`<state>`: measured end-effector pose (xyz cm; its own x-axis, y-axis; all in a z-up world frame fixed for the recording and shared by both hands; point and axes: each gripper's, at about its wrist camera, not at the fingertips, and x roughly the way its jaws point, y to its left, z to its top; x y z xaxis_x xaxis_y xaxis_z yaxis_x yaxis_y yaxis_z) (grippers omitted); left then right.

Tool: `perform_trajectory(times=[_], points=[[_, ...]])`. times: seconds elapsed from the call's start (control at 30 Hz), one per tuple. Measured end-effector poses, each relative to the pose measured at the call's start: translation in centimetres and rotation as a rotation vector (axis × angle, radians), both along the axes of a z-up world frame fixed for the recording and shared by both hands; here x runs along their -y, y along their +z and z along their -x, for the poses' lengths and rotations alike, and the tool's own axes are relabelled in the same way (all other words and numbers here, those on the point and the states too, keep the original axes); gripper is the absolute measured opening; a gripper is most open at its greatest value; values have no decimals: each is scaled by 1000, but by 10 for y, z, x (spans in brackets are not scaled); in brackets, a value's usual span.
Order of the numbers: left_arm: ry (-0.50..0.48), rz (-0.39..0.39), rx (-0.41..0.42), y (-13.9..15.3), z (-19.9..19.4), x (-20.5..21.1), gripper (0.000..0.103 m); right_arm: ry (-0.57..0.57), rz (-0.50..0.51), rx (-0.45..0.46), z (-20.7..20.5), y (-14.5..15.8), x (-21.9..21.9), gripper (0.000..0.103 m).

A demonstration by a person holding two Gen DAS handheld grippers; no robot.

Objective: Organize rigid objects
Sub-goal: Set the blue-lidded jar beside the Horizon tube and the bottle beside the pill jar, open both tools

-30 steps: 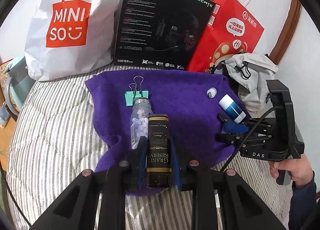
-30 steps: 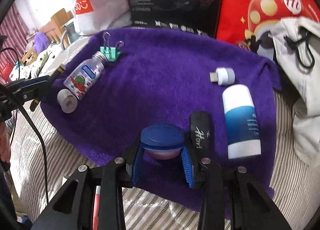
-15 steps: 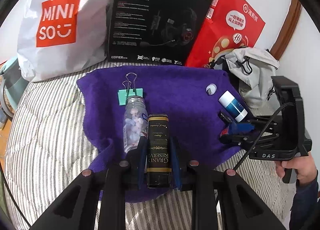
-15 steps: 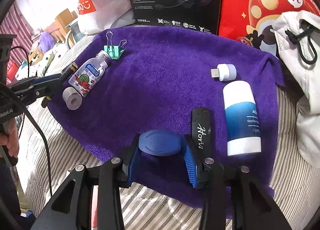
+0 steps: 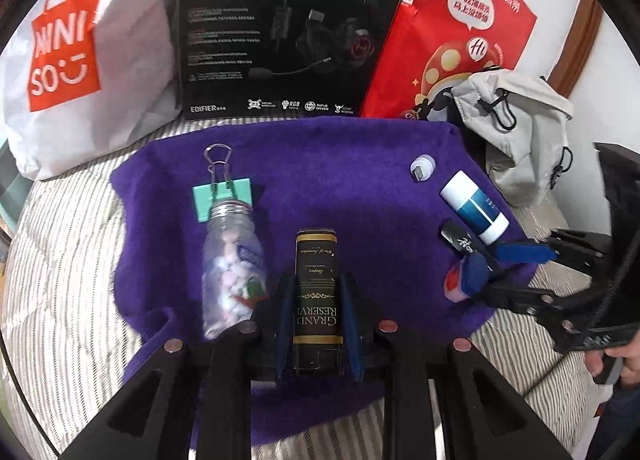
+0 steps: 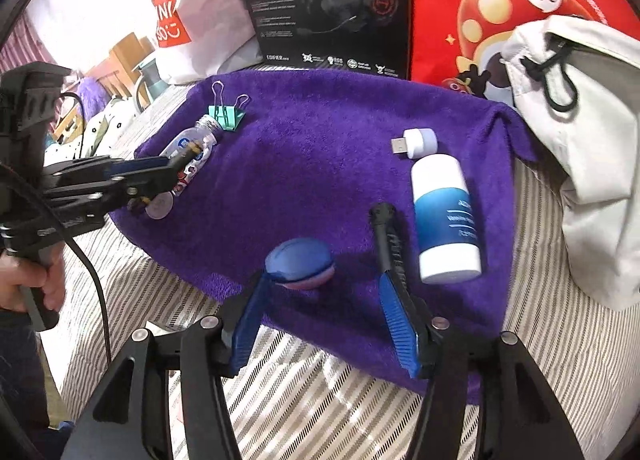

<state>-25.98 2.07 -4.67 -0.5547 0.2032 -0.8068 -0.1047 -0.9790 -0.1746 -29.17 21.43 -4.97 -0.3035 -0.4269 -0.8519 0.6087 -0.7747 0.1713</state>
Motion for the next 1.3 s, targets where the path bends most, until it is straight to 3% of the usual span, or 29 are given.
perform_trajectory(times=[0.4, 0.73, 0.8, 0.87, 0.9, 1.3], points=[[-8, 112, 34, -15, 18, -21, 23, -58, 52, -36, -19, 21, -25, 64], [-34, 184, 31, -14, 18, -30, 24, -91, 60, -21, -37, 19, -44, 65], [-41, 167, 36, -14, 17, -29, 30, -105, 60, -12, -42, 15, -49, 65], [-57, 144, 34, -15, 15, -31, 45, -119, 62, 3, -47, 11, -57, 65], [-59, 143, 34, -15, 14, -33, 48, -127, 59, 10, -51, 9, -61, 65], [-44, 160, 8, 7, -8, -39, 52, -211, 74, 40, -80, 1, -106, 65]])
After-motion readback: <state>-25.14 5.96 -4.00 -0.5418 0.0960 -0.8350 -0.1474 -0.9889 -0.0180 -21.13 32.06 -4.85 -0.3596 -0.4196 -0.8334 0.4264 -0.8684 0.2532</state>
